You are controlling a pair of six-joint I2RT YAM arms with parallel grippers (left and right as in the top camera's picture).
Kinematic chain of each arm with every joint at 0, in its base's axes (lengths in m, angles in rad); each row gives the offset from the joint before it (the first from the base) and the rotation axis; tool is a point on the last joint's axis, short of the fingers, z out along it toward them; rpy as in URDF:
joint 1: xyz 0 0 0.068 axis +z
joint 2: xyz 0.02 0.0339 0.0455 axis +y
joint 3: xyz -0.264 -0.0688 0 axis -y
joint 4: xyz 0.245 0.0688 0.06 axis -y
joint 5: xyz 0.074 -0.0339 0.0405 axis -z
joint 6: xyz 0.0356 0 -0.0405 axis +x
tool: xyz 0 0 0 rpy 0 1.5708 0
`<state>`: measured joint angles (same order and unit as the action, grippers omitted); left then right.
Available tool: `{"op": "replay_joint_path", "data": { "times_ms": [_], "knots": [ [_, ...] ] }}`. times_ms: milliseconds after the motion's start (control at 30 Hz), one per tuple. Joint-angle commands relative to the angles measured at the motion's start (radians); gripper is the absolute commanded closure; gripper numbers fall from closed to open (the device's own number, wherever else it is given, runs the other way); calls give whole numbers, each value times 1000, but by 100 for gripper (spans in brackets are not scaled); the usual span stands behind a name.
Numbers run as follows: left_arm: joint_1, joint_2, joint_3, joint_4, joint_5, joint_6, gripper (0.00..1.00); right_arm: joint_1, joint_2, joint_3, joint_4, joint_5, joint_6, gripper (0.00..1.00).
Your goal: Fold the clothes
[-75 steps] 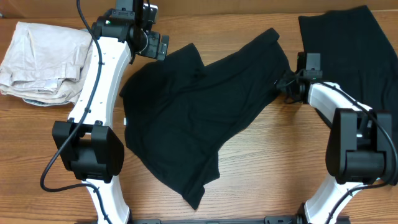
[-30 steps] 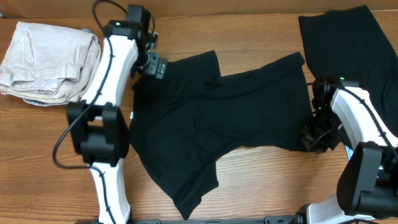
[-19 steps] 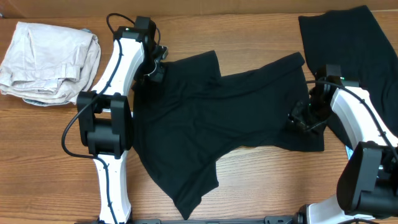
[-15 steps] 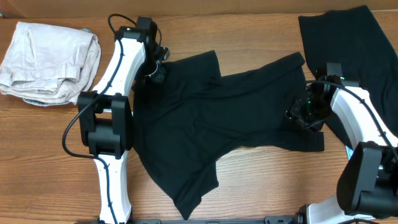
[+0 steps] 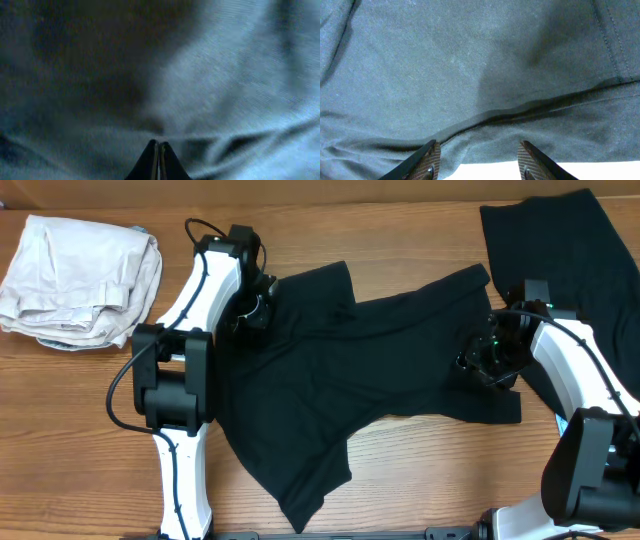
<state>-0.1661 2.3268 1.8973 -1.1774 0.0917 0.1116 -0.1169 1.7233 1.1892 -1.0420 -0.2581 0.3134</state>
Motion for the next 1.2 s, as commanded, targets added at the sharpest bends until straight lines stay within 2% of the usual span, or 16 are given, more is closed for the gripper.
{"op": "replay_joint_path", "data": {
  "times_ms": [0, 133, 267, 433, 633, 733, 833, 1033, 1167],
  "knots": [
    [2, 8, -62, 76, -125, 0, 90, 6, -7, 19, 9, -6, -8, 47],
    [26, 8, -106, 202, -278, -3, 88, 6, -6, 18, 13, -6, -7, 46],
    [74, 8, -107, 336, -363, -2, 84, 6, -6, 18, 9, -6, -7, 47],
    [147, 8, -107, 539, -342, 26, 81, 6, -6, 18, 1, -6, -6, 46],
    [189, 8, -107, 813, -232, 94, 66, 6, -6, 18, 42, -6, -6, 46],
    [190, 8, -93, 861, -229, 95, 59, 6, -6, 18, 90, -6, -7, 46],
    [171, 5, -57, 783, -229, 94, 49, 10, -6, 18, 208, -10, -7, 47],
    [105, -16, 76, 396, -227, 35, 29, 65, -6, 18, 308, 14, -5, 47],
    [43, -22, 175, 123, -213, -16, 28, 95, -6, 18, 286, 39, 3, 47]
  ]
}}
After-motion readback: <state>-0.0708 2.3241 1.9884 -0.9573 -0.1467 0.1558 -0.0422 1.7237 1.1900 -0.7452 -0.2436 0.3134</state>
